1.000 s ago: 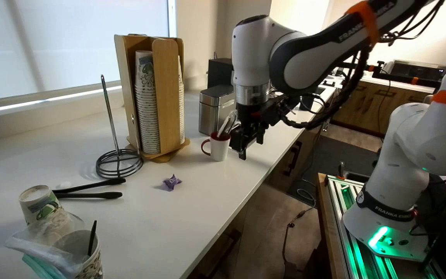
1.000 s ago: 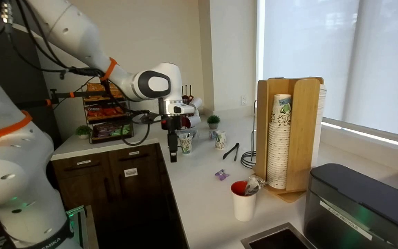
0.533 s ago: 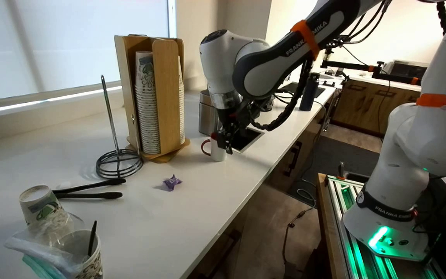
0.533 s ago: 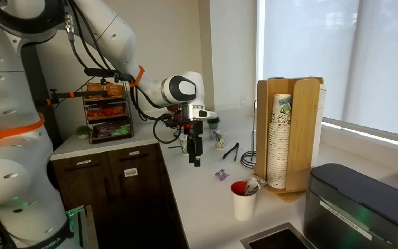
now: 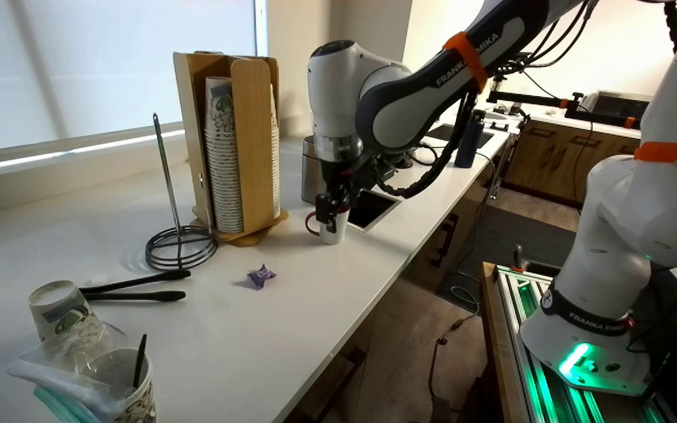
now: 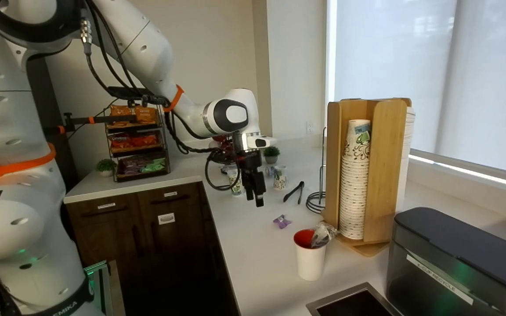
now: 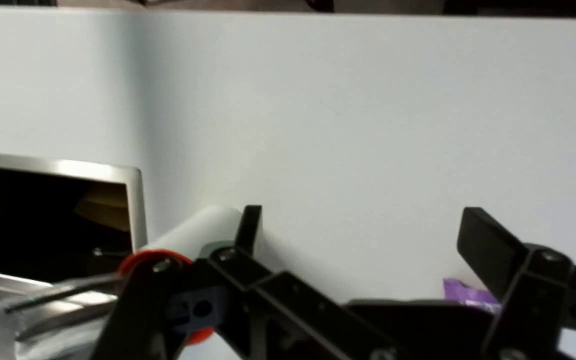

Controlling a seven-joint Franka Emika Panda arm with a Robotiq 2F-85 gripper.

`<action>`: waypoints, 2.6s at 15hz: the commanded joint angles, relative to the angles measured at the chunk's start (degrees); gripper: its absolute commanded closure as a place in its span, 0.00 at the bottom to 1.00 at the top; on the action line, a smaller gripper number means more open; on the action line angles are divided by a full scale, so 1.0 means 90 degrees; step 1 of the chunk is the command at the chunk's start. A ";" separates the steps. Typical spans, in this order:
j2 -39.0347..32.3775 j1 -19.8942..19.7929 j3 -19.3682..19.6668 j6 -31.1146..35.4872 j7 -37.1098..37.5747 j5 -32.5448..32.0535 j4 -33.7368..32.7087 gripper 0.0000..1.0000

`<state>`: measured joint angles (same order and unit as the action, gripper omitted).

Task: Hang the tongs on the rack

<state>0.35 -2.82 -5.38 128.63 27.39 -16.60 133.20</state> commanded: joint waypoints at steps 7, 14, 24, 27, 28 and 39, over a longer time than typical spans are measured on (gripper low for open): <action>-0.2326 -0.0369 -0.0243 0.2184 -0.4120 0.2451 -0.2082 0.00; -0.3738 0.0424 -0.0024 0.1586 -0.4683 0.1471 -0.4313 0.00; -0.4085 0.0273 -0.0372 0.1643 -0.5509 0.1625 -0.4618 0.00; -0.4944 0.0560 -0.0220 0.1147 -0.5636 0.1230 -0.5766 0.00; -0.5180 0.0645 -0.0154 0.0965 -0.5587 0.1111 -0.6089 0.00; -0.6384 0.1194 -0.0070 0.0399 -0.5416 0.0894 -0.7930 0.00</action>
<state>-56.93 7.89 -5.91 132.45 -21.48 -8.43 62.16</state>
